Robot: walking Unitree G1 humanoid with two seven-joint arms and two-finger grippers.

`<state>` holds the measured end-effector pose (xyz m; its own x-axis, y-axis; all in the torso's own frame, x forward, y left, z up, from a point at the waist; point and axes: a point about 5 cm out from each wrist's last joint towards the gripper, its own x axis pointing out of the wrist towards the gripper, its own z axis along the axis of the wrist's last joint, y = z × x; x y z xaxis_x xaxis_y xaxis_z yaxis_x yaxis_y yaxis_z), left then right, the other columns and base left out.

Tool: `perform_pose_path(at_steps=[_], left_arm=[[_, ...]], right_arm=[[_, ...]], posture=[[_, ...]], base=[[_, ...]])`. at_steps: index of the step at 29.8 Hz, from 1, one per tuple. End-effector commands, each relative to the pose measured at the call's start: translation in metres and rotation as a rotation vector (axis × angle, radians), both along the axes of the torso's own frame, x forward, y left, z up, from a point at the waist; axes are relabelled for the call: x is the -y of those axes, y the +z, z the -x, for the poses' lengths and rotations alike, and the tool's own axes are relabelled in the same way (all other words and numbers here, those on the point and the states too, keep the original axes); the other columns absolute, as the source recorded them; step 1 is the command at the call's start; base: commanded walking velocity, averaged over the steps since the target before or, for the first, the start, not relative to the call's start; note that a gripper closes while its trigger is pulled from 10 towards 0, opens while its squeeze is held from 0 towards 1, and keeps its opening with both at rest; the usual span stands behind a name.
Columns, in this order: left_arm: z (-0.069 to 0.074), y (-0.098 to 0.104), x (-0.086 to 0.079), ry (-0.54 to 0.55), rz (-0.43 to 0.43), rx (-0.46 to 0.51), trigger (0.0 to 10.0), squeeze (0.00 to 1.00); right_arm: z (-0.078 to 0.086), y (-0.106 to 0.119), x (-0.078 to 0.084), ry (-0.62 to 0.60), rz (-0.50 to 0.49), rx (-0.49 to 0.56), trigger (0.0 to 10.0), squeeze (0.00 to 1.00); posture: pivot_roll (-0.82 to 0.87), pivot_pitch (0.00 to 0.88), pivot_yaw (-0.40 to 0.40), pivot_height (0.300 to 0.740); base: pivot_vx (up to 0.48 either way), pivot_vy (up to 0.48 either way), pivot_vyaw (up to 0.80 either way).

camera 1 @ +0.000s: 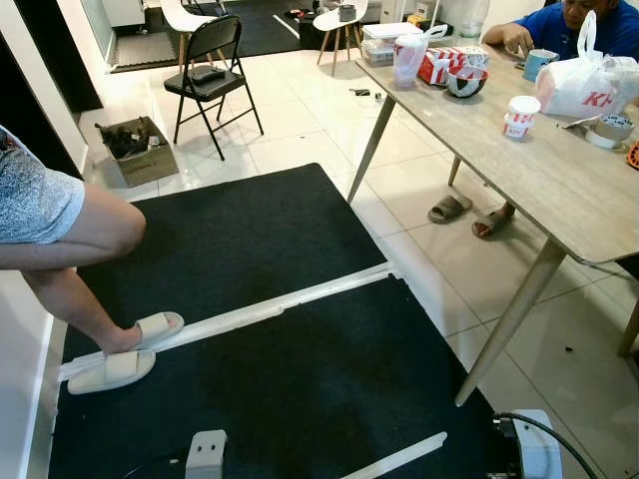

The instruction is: Restocking fridge

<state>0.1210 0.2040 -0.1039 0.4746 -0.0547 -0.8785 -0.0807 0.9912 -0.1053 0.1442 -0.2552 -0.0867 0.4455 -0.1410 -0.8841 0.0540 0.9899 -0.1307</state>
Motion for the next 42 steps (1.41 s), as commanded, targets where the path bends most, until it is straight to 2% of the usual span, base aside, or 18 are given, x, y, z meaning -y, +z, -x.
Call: perform_pose_path(at_steps=[1,5,11,18,30,38,42], left_arm=[[0.006,-0.002,0.0,-0.016,-0.001,-0.024,10.0,0.0],[0.01,-0.003,0.0,-0.01,0.002,-0.033,10.0,0.0],[0.009,-0.003,0.003,-0.023,0.009,-0.032,10.0,0.0],[0.004,-0.002,0.003,-0.038,0.007,-0.02,10.0,0.0],[0.003,-0.002,0.005,-0.046,0.011,-0.021,10.0,0.0],[-0.001,-0.001,0.005,-0.056,0.011,-0.011,10.0,0.0],[-0.001,0.0,0.004,-0.057,0.01,-0.009,10.0,0.0]], right_arm=[[0.01,-0.003,0.001,-0.009,0.003,-0.021,10.0,0.0],[0.019,-0.006,0.001,-0.01,0.006,-0.048,10.0,0.0],[0.019,-0.006,0.002,-0.032,0.002,-0.041,10.0,0.0],[0.015,-0.006,-0.003,-0.03,-0.012,-0.027,10.0,0.0],[0.013,-0.005,-0.003,-0.025,-0.014,-0.029,10.0,0.0],[0.001,-0.001,-0.002,-0.015,-0.014,-0.002,10.0,0.0],[0.0,0.0,-0.002,-0.01,-0.013,0.001,10.0,0.0]], posture=[[-0.01,0.0,-0.012,0.74],[-0.01,0.0,-0.006,0.74],[-0.01,0.0,-0.004,0.74],[-0.01,0.0,0.002,0.74],[-0.01,0.0,-0.008,0.74],[-0.01,0.0,-0.012,0.74],[-0.01,0.0,-0.012,0.74]], base=[[0.307,0.0,0.0],[0.309,0.0,0.0],[0.319,0.0,0.0],[0.333,0.0,0.0],[0.35,0.0,0.0],[0.352,0.0,-0.75],[0.356,0.0,0.0]])
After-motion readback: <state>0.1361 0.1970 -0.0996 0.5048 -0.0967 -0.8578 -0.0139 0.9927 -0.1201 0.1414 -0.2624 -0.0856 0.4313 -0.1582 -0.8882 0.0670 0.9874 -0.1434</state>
